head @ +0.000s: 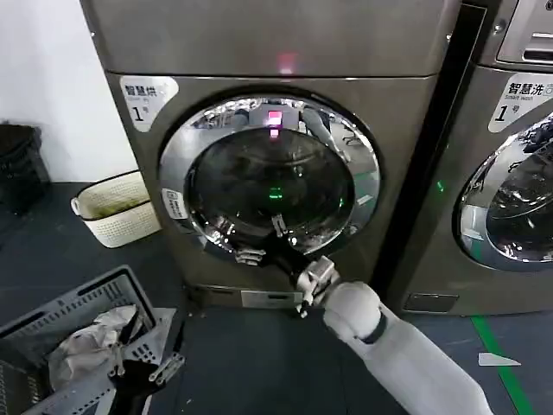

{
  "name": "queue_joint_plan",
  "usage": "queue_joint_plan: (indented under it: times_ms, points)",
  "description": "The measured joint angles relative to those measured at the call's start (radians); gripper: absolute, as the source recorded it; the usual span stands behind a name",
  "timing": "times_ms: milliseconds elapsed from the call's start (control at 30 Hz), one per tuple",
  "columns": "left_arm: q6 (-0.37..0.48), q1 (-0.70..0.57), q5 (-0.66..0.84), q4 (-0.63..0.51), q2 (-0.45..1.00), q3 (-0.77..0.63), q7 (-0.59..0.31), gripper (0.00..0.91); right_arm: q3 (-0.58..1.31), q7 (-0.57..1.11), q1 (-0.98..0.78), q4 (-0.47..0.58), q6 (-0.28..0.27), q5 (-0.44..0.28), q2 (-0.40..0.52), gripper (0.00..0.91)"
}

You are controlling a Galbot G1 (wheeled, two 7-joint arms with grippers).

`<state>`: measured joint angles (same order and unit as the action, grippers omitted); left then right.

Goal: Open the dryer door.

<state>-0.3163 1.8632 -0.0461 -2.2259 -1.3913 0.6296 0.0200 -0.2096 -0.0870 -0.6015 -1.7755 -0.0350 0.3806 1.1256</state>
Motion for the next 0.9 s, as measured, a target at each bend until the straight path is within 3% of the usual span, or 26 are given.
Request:
queue_joint_plan:
  times_ms: [900]
  points:
    - [0.002,-0.007,0.0,0.004,-0.001,0.001,0.002,0.907,-0.063,0.016,0.086,0.125,-0.001,-0.03,0.13,0.907]
